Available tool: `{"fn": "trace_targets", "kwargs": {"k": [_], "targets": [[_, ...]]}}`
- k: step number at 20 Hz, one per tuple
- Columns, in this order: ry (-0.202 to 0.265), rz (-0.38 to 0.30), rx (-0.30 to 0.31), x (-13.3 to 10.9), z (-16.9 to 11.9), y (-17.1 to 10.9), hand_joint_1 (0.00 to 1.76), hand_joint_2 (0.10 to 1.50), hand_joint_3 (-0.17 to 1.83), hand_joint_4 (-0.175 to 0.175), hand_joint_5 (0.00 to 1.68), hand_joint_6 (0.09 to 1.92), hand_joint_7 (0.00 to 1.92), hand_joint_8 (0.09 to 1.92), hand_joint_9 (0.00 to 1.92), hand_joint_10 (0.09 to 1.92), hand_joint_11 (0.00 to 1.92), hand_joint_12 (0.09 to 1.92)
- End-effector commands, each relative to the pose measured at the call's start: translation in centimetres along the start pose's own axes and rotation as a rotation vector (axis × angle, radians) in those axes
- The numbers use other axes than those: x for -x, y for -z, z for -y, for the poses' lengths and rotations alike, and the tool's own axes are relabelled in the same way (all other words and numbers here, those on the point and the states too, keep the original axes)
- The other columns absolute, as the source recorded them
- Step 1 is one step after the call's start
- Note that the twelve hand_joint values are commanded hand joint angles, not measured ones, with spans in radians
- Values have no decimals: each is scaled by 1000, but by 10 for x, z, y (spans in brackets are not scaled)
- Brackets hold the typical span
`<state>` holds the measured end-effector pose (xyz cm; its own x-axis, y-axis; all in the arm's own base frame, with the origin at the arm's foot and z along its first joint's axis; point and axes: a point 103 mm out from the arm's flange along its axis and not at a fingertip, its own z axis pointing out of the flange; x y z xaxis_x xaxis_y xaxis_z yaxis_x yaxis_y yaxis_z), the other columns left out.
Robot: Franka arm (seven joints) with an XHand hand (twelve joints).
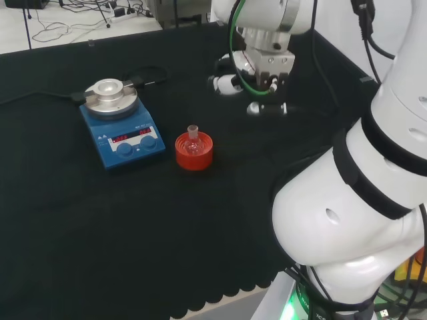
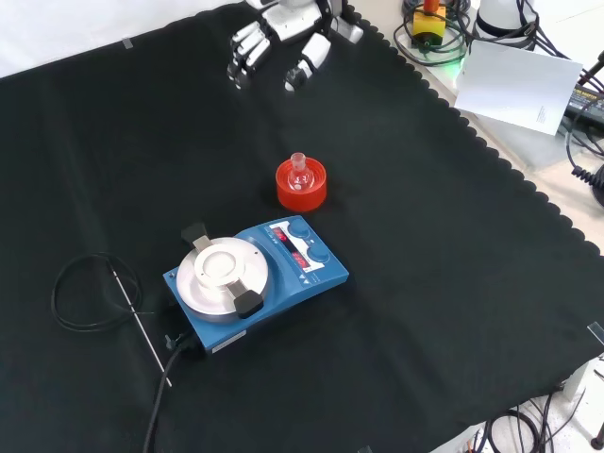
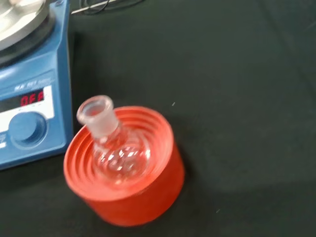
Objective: Pick up the round-bottom flask.
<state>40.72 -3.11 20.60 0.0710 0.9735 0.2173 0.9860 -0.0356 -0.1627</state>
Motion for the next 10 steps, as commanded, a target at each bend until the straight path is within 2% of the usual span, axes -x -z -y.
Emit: {"fn": "trace_targets", "kwargs": {"k": [1,3,5,8,10], "targets": [[7,-132,-53,-10,6,-51,698,1013,165,-7,448,87,164,524,347,608,103,1355],[11,-129,-70,-14,7,-61,837,830,349,0,460,87,142,536,362,619,115,1362],[16,-158,-70,-17,5,-68,893,684,545,2,469,87,124,544,362,631,117,1372],[30,-154,-74,-24,2,-76,919,606,641,5,474,87,112,548,364,644,122,1377],[27,-184,-67,-27,0,-80,924,591,653,6,476,87,106,548,365,648,125,1380]]}}
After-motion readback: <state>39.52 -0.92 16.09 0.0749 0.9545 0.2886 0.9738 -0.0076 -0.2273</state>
